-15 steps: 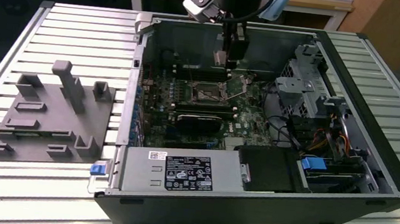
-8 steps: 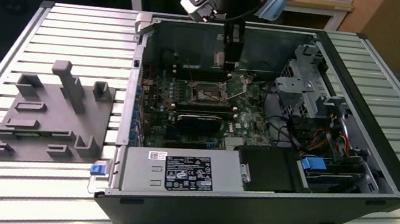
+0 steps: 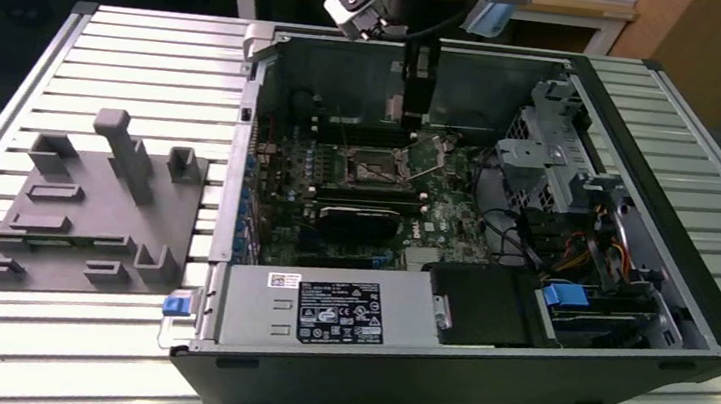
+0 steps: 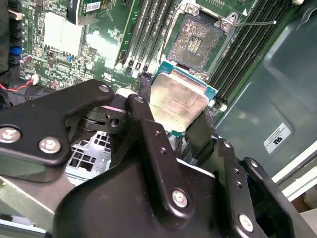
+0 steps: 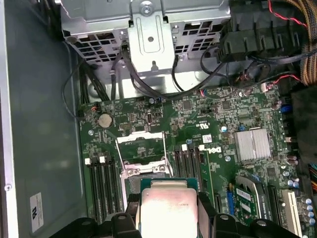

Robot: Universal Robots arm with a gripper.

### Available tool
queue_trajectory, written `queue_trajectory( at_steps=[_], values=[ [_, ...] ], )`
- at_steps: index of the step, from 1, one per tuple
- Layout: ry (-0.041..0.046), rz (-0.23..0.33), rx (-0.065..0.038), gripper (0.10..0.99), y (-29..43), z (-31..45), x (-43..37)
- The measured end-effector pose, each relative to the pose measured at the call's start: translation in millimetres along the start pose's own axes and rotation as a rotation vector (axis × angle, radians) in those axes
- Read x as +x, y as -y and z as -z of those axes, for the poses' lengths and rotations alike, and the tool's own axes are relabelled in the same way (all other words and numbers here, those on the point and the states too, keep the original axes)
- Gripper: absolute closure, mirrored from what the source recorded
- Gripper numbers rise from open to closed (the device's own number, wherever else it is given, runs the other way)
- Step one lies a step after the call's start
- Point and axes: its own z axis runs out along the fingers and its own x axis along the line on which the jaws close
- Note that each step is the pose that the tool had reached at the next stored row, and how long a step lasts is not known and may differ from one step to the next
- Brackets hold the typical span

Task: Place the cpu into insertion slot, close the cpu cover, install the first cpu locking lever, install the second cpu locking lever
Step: 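Place the cpu into insertion slot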

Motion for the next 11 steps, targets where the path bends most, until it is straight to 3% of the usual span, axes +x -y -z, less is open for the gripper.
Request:
queue_trajectory(
  at_steps=[4, 11],
  values=[
    [-0.002, 0.014, 0.0, 0.545, 0.6, -6.2, 0.1],
    [-0.0212, 0.132, 0.001, 0.545, 1.4, -14.6, 0.0]
  ],
)
